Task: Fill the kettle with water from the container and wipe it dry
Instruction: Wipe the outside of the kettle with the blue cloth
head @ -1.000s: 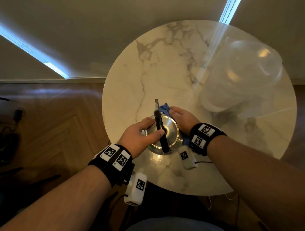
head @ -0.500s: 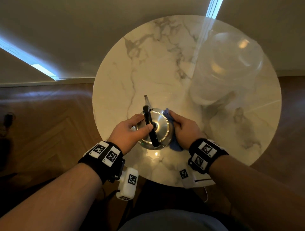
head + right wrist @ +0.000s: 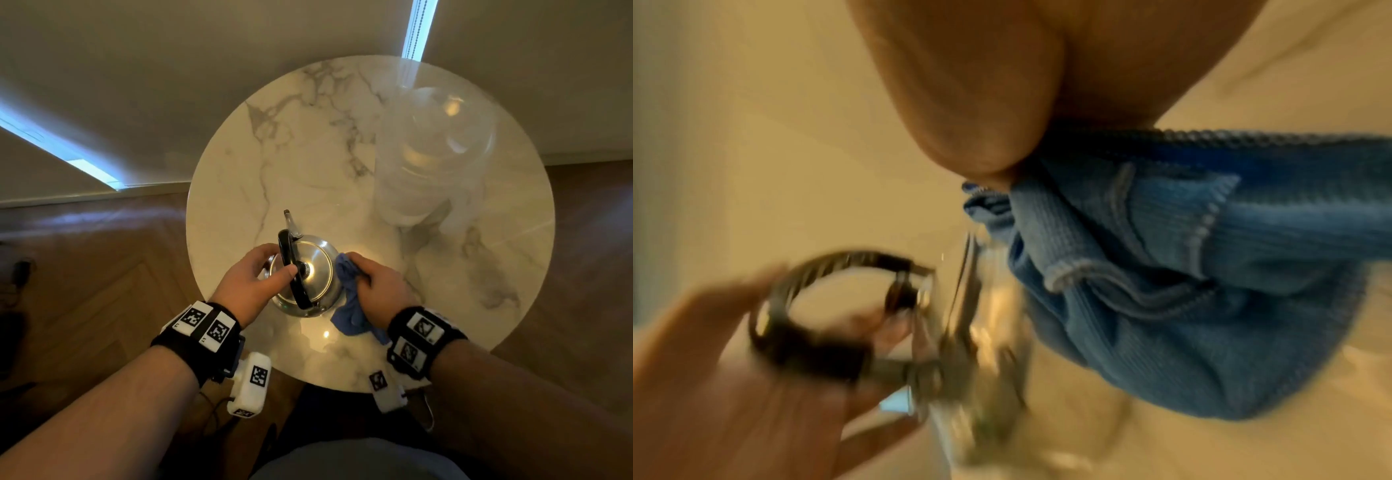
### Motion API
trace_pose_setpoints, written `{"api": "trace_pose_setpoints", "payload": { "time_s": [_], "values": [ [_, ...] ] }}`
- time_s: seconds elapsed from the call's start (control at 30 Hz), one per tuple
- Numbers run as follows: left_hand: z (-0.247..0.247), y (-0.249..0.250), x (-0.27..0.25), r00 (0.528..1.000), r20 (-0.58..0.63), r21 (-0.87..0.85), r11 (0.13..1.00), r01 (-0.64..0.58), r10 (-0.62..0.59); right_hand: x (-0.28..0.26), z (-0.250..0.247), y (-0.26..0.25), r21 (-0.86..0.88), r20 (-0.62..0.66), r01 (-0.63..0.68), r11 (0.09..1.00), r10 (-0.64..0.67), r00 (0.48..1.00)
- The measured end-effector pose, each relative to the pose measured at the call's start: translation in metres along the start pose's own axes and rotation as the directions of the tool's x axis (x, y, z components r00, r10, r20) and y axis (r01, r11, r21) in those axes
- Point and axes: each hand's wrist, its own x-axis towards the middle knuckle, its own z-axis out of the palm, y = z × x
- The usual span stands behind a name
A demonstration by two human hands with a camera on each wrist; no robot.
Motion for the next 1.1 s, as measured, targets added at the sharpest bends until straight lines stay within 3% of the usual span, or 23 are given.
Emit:
{"api": "trace_pose_setpoints", "payload": {
  "time_s": [0.07,0.17,0.2,0.27,0.33,0.37,0.43,0.53,0.6,0.77,1.1],
  "values": [
    [-0.003,0.012,-0.005,0.997,-0.062,0.094,0.995,-0.04,0.046,0.014,-0.019,-0.014,0.031,0.05,0.032,0.999,-0.034,0.998],
    [-0.009,0.032,-0.012,0.962,-0.051,0.371,0.9,-0.229,0.267,0.023,-0.046,-0.023,0.239,0.085,0.028,0.971,-0.049,0.995],
    [-0.011,0.039,-0.013,0.93,0.021,0.467,0.818,-0.334,0.368,0.022,-0.054,-0.023,0.361,0.089,-0.04,0.932,0.008,0.996],
    [-0.013,0.047,-0.01,0.847,0.219,0.617,0.604,-0.504,0.484,0.019,-0.067,-0.023,0.62,0.148,-0.185,0.762,0.118,0.982],
    [-0.015,0.054,-0.005,0.806,0.356,0.721,0.41,-0.559,0.473,0.011,-0.08,-0.026,0.762,0.222,-0.28,0.585,0.17,0.96],
    [-0.015,0.059,-0.003,0.795,0.399,0.762,0.318,-0.564,0.457,0.008,-0.087,-0.029,0.771,0.233,-0.287,0.569,0.168,0.958],
    [-0.016,0.069,0.001,0.789,0.453,0.81,0.178,-0.559,0.414,0.002,-0.097,-0.035,0.689,0.203,-0.208,0.695,0.09,0.975],
    [-0.014,0.088,0.005,0.804,0.502,0.834,0.067,-0.547,0.318,-0.007,-0.107,-0.037,0.446,0.143,-0.084,0.891,0.021,0.989],
    [-0.013,0.096,0.008,0.82,0.506,0.846,0.033,-0.533,0.268,-0.011,-0.113,-0.037,0.396,0.127,-0.048,0.917,-0.004,0.992],
    [-0.016,0.108,0.021,0.892,0.4,0.907,0.052,-0.418,0.21,-0.024,-0.128,-0.037,0.469,0.204,-0.157,0.869,0.066,0.977],
    [-0.026,0.153,0.083,0.909,0.282,0.911,0.212,-0.354,0.307,-0.021,-0.119,-0.04,0.37,0.071,-0.115,0.922,0.096,0.993]
  ]
}}
